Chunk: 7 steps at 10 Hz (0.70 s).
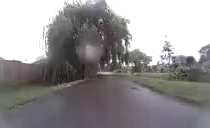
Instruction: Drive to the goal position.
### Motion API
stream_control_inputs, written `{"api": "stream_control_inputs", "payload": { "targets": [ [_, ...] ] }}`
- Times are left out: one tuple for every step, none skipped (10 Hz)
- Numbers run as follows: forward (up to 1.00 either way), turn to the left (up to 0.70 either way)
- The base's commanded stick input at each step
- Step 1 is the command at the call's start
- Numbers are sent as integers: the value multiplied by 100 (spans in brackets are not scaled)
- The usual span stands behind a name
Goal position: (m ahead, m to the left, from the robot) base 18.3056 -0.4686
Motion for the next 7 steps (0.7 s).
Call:
{"api": "stream_control_inputs", "payload": {
  "targets": [
    [85,0],
    [85,0],
    [85,0],
    [85,0],
    [85,0],
    [85,0],
    [85,0]
  ]
}}
